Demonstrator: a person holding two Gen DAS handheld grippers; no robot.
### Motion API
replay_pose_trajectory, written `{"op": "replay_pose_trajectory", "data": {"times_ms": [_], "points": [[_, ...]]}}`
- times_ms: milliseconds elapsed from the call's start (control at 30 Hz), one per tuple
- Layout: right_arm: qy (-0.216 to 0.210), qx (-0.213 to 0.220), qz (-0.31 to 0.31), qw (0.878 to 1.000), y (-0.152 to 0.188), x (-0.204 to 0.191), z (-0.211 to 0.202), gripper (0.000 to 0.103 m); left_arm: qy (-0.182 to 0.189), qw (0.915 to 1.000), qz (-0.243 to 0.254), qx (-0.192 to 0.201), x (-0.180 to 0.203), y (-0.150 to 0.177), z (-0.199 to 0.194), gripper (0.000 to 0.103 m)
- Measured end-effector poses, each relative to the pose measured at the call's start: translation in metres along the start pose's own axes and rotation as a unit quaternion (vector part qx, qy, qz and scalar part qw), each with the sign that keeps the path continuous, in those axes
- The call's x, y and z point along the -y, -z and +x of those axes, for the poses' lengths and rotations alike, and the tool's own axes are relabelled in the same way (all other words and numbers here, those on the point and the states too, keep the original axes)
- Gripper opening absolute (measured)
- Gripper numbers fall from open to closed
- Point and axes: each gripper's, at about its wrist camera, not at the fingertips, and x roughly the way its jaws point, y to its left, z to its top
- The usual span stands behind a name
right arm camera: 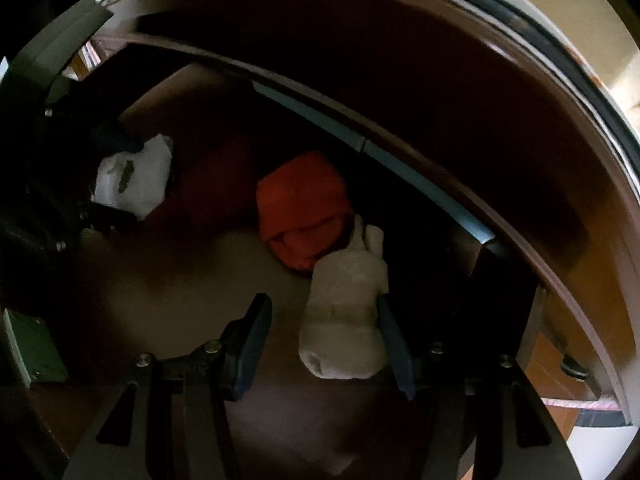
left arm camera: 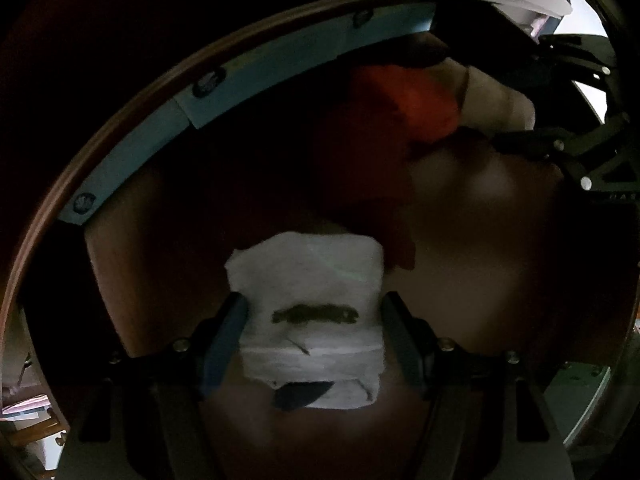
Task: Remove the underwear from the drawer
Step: 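Grasp a beige sock with the right tool while the left tool grasps a white sock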
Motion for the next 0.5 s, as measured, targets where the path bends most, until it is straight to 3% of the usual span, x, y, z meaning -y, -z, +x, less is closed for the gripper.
{"op": "replay_pose_trajectory", "data": {"times_ms": [200, 500], "points": [[0.008, -0.007, -0.014, 1.000, -0.003, -0.015, 0.010, 0.056, 0.008, 0.9999, 0.001, -0.011, -0.006, -0.009, 0.005, 0.058], [0.018, -0.021, -0.016, 0.999, -0.005, -0.019, 0.018, 0.042, 0.009, 0.9999, 0.006, -0.002, -0.010, -0.021, 0.003, 0.032]]}}
